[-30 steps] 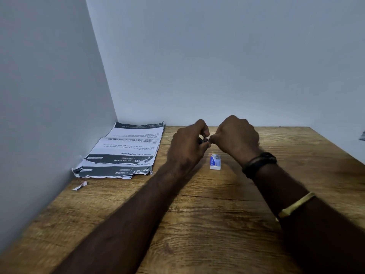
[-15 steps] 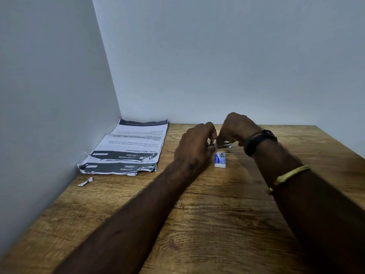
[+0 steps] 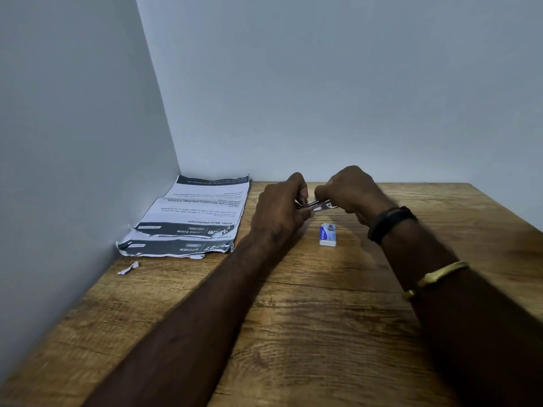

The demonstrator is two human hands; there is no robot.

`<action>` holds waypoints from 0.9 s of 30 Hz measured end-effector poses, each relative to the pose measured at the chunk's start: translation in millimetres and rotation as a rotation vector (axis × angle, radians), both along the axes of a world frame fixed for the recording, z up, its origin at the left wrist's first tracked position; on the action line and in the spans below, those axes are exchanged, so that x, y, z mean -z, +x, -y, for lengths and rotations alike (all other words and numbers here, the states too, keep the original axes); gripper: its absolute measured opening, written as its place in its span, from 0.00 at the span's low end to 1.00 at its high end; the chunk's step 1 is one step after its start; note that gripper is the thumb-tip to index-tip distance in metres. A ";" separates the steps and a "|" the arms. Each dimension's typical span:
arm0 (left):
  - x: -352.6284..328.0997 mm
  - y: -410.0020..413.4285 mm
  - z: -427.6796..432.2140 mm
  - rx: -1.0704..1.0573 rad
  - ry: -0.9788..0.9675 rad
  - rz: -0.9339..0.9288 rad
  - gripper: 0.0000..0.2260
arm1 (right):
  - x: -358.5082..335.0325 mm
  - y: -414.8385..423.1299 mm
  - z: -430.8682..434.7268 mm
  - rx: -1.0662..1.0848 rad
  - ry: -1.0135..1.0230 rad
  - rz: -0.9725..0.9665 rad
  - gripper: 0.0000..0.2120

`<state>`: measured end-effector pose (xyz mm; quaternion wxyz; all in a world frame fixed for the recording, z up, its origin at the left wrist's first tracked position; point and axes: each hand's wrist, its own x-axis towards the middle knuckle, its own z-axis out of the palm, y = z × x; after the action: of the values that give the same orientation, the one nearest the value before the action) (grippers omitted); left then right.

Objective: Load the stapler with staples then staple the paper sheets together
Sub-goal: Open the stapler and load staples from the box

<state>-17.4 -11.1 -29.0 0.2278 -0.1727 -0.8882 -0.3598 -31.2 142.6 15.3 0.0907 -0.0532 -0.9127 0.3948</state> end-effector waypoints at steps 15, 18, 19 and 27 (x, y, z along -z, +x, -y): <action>7.4 0.2 7.2 -0.139 0.008 0.146 0.13 | 16.1 23.1 7.7 -0.366 0.172 0.251 0.10; 6.9 -0.2 8.6 -0.145 -0.030 0.163 0.15 | 17.4 23.3 8.9 -0.355 0.230 0.265 0.09; 7.0 0.0 8.5 -0.154 -0.050 0.163 0.15 | 17.5 24.0 8.9 -0.345 0.244 0.261 0.09; 5.6 0.8 9.0 -0.160 -0.091 0.173 0.15 | 11.4 22.1 0.2 -0.286 0.137 0.113 0.03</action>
<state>-16.6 -20.1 -34.6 0.1702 -0.0799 -0.9308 -0.3134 -9.1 142.4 3.9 -0.0141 0.0614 -0.9394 0.3371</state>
